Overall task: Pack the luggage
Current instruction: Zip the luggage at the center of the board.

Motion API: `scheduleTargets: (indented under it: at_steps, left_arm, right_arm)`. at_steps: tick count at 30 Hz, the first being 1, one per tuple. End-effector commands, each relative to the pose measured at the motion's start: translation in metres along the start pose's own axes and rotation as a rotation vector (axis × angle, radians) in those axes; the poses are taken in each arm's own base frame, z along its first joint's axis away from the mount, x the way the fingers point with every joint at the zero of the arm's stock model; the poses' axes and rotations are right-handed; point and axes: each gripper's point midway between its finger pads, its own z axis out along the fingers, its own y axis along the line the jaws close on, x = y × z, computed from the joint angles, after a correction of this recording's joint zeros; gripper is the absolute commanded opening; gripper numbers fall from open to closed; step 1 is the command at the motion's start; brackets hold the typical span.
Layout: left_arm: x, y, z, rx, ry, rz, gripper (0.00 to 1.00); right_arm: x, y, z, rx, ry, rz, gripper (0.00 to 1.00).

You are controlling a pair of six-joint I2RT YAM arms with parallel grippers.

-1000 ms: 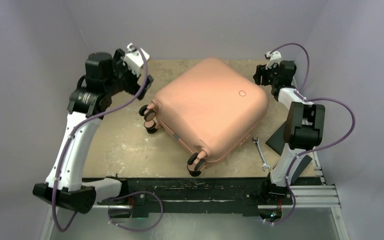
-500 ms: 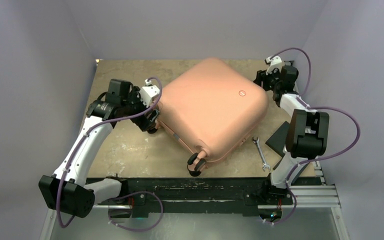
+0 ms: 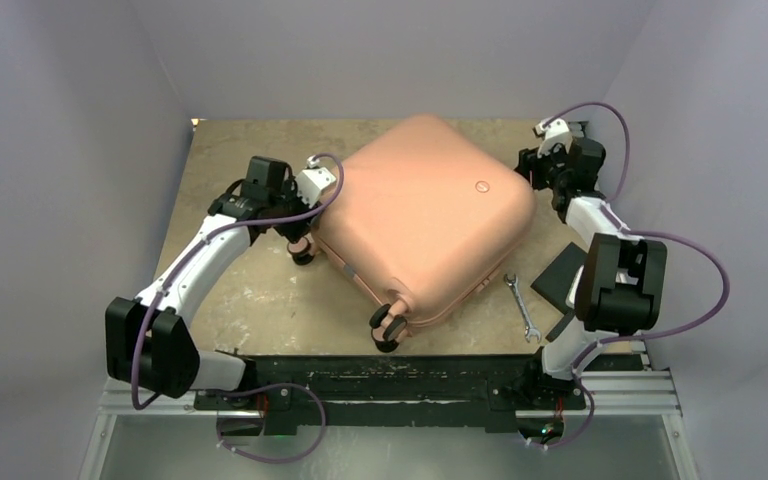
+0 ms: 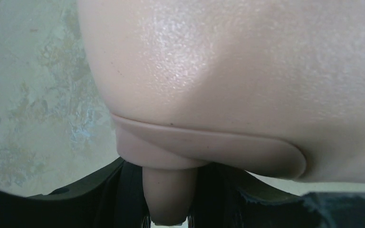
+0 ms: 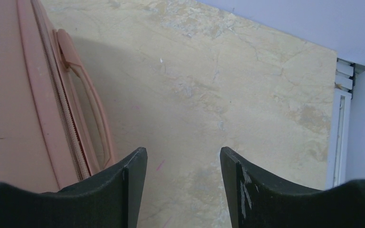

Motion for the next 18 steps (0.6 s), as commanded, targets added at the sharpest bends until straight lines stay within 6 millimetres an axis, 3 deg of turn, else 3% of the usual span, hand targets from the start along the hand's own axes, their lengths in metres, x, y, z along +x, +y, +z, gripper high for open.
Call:
scheduleTargets:
  at_steps: [1,4,9,13,18]
  left_arm:
    - [-0.021,0.053,0.006,-0.193,-0.049,-0.027,0.30]
    - [-0.024,0.084,0.008,-0.277,-0.040,-0.054,0.24]
    - [-0.040,0.132,0.012,-0.354,-0.060,-0.071,0.26]
    - [-0.049,0.177,0.019,-0.442,-0.052,-0.084,0.27]
    - [-0.051,0.240,0.042,-0.538,-0.002,-0.167,0.27]
  right_arm:
    - [-0.008,0.022,-0.019,-0.080,0.005,-0.050,0.62]
    - [-0.008,0.030,-0.025,-0.115,0.013,-0.062,0.62]
    - [-0.015,0.043,-0.031,-0.180,-0.004,-0.059,0.61]
    - [-0.016,0.075,-0.033,-0.326,-0.016,-0.058,0.59]
    - [-0.008,0.132,-0.040,-0.493,0.013,-0.108,0.58]
